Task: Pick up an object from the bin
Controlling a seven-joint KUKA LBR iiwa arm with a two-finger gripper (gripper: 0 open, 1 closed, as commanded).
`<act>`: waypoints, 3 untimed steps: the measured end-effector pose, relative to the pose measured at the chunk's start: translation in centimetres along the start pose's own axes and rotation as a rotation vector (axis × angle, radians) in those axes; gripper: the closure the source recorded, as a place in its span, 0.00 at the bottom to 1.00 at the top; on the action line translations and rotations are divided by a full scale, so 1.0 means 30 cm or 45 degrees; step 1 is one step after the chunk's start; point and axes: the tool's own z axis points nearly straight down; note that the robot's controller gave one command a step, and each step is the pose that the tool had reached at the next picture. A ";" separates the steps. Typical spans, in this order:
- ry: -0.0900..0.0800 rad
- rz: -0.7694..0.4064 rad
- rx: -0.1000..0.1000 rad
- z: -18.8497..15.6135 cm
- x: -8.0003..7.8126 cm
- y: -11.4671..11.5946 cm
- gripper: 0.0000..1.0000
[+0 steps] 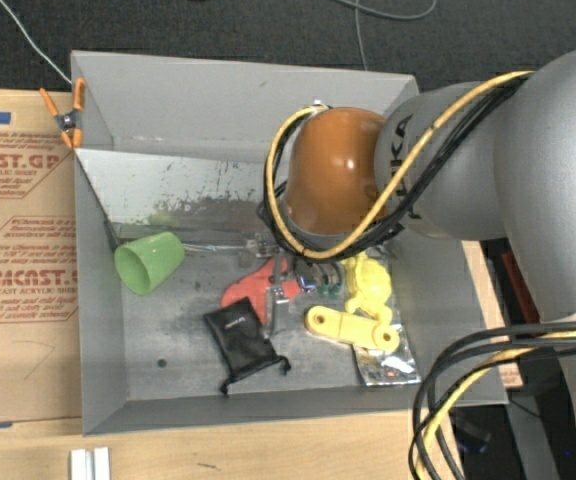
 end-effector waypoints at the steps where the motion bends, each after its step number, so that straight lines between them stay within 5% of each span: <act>1: -0.002 -0.368 -0.003 0.176 0.068 0.005 0.00; 2: -0.006 -0.261 -0.001 0.174 -0.075 -0.102 0.00; 3: -0.007 -0.569 -0.003 0.174 -0.057 -0.089 0.00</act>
Offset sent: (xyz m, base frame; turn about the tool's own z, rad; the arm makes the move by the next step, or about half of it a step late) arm 0.0254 -0.0281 -0.0525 -0.2059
